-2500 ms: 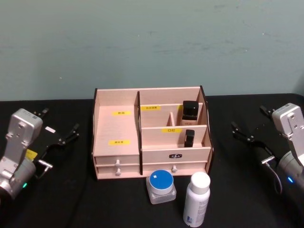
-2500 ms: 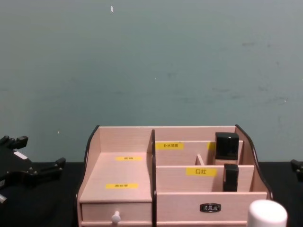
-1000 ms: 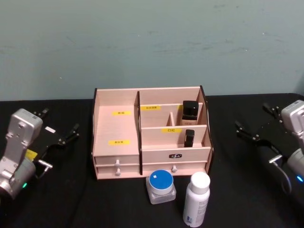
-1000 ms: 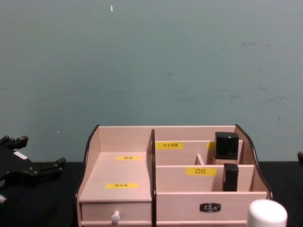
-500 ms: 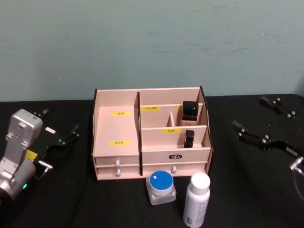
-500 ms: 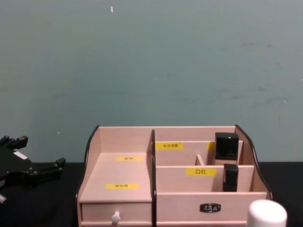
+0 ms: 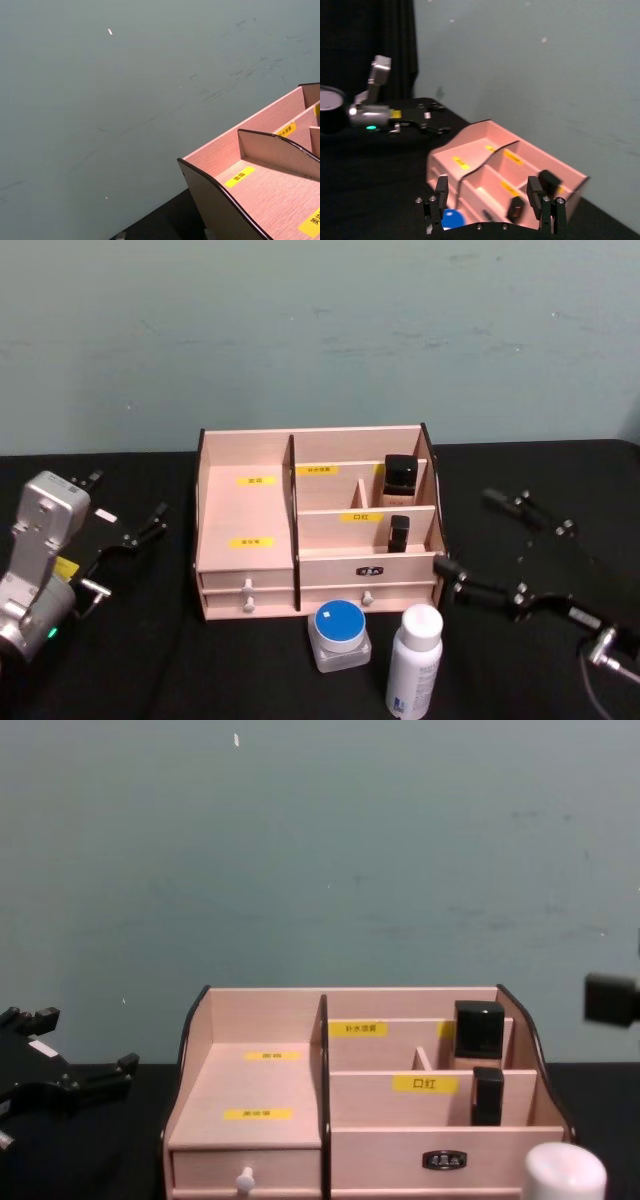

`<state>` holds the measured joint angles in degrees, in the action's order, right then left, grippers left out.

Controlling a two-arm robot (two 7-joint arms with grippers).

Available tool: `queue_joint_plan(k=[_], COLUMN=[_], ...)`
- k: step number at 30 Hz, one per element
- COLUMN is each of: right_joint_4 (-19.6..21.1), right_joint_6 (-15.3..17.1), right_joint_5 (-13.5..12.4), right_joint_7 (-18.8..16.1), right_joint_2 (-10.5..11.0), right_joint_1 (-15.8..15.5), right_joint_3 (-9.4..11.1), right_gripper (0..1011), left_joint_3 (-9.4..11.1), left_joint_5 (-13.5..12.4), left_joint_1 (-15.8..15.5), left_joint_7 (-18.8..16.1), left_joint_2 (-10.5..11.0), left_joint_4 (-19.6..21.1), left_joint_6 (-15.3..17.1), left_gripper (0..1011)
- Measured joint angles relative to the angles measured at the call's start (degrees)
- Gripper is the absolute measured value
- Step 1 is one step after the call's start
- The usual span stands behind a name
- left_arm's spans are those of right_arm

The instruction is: Pick up the facial cleanser and watermelon frost from the table and place them into the tiered storage box.

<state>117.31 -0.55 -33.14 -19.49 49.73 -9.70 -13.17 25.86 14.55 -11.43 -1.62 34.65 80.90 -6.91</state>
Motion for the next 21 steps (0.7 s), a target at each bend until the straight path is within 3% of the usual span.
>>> queue_joint_plan(k=[8,21], right_joint_4=[0.9,-2.56], right_joint_6=[2.89,5.97], right_joint_5=[0.42,1.34], right_joint_7=[-1.26,-3.38], right_joint_2=[-0.29,-2.76], right_joint_1=[-1.46,-1.46], right_joint_3=[-1.12,-2.71], right_gripper=[1002,1002], left_joint_3=[0.0,0.0], left_joint_5=[0.0,0.0], left_joint_1=[0.0,0.0], left_joint_7=[0.0,0.0], left_joint_2=[0.0,0.0], left_joint_4=[0.0,0.0], left_joint_6=[0.0,0.0], left_gripper=[1010,1010])
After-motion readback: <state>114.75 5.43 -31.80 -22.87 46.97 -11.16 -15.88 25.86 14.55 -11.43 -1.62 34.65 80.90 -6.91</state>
